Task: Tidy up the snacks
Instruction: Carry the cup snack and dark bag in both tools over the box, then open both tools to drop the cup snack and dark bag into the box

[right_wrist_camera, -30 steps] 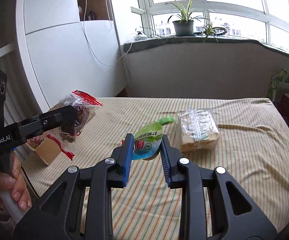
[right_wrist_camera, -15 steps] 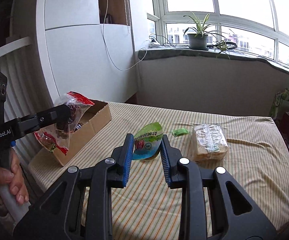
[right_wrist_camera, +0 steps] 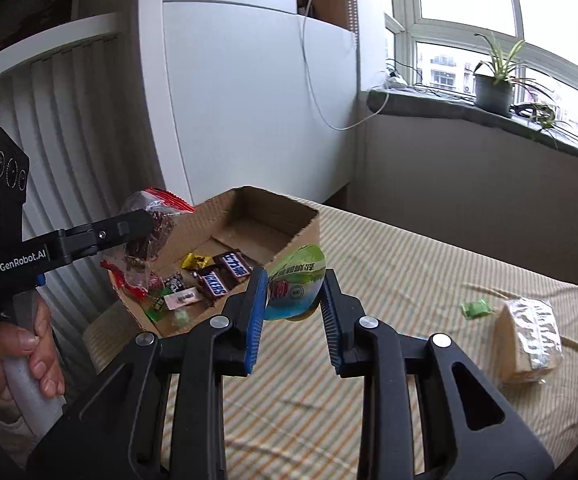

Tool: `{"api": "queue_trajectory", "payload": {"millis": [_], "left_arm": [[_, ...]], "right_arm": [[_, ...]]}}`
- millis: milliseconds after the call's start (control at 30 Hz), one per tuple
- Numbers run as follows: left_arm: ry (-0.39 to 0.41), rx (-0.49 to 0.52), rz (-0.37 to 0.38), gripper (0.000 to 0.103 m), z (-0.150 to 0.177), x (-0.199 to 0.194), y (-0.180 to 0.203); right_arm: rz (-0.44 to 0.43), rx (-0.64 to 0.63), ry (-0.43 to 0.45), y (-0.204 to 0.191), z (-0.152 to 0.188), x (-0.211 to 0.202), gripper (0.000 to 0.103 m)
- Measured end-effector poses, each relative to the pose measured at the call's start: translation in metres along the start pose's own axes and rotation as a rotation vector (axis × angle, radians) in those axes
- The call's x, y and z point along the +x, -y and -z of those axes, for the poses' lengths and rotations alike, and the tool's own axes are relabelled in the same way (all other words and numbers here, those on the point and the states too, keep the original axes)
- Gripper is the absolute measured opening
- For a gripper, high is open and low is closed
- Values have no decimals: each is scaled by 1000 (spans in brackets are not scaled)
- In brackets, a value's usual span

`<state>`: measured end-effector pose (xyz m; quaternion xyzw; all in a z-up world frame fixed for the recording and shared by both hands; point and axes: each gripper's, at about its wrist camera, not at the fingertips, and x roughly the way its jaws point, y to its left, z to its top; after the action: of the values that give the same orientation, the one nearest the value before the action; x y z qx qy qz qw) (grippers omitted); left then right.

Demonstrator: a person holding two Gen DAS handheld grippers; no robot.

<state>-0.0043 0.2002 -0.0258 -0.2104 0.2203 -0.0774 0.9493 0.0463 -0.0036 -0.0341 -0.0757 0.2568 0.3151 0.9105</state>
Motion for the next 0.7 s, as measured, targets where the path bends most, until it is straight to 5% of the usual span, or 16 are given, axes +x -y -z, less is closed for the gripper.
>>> {"api": "queue_trajectory", "payload": {"millis": [233, 700], "left_arm": [[16, -24, -89, 30, -6, -13, -34], [-21, -38, -85, 31, -3, 2, -37]], "right_arm": [[-114, -74, -13, -49, -20, 40, 28], [-161, -144, 16, -74, -51, 65, 28]]}}
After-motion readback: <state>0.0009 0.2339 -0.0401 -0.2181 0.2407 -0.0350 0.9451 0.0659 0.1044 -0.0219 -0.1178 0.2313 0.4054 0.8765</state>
